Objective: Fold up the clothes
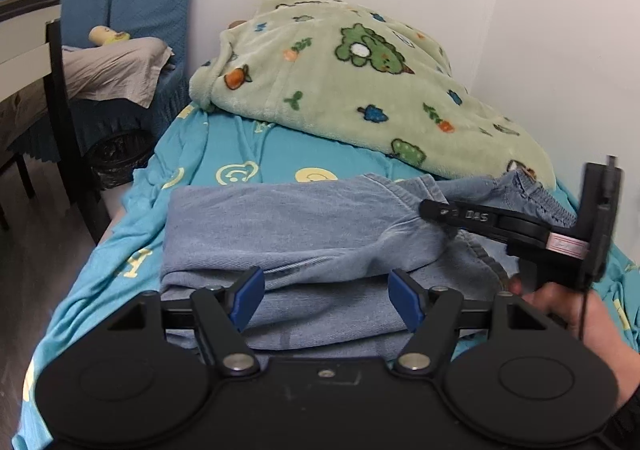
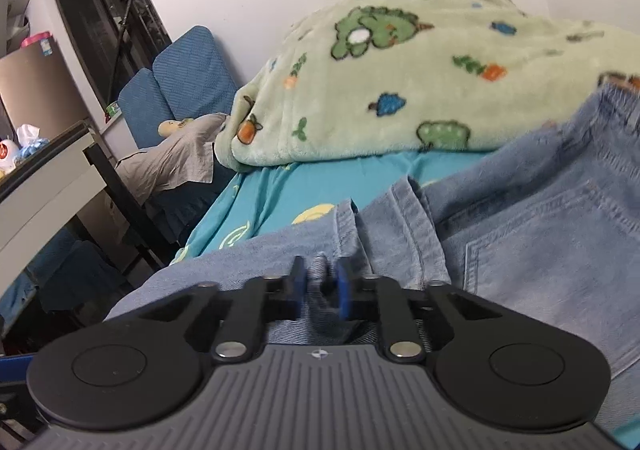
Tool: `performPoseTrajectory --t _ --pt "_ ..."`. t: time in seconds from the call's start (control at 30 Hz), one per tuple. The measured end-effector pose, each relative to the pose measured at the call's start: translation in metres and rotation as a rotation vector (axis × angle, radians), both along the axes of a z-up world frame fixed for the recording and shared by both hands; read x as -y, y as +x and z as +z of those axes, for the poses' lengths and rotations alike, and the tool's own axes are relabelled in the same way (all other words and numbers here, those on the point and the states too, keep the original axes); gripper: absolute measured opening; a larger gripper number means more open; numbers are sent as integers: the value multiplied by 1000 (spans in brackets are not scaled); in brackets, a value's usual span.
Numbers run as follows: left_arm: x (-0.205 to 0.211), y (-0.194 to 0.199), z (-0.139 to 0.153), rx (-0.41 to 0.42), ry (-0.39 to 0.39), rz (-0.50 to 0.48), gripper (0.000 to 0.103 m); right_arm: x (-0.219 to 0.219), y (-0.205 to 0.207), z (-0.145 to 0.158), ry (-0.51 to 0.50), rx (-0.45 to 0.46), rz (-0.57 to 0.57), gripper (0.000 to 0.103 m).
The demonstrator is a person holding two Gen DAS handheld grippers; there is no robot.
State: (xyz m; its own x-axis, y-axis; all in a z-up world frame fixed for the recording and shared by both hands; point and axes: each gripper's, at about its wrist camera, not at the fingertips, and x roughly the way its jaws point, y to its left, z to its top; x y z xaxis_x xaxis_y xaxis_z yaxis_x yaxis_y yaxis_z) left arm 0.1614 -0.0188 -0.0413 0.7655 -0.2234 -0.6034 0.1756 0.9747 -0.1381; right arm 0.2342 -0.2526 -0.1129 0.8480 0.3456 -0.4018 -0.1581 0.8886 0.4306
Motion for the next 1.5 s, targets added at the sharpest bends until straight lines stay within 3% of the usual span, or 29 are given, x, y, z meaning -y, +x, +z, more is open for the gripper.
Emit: performPoseTrajectory --t 0.23,0.47,0.9,1.03,1.17,1.4,1.5 --pt "-15 -5 7 5 -48 47 66 3 -27 31 -10 86 -74 13" --pt "-19 -5 8 -10 -81 59 66 10 -37 -12 -66 -147 -102 13" --pt "-16 -3 4 -14 -63 66 66 16 -30 -28 -6 -203 -104 17" --pt "-15 -2 2 -21 -61 64 66 13 -36 -12 -52 -138 -133 28" --pt "-12 -2 0 -21 -54 57 66 27 -39 -12 -7 -87 -192 54" --pt "-10 -2 -2 -27 -45 56 67 34 -8 -43 106 -163 -142 70" --pt "-10 -2 -3 -27 -40 58 67 26 0 -45 74 -168 -108 73"
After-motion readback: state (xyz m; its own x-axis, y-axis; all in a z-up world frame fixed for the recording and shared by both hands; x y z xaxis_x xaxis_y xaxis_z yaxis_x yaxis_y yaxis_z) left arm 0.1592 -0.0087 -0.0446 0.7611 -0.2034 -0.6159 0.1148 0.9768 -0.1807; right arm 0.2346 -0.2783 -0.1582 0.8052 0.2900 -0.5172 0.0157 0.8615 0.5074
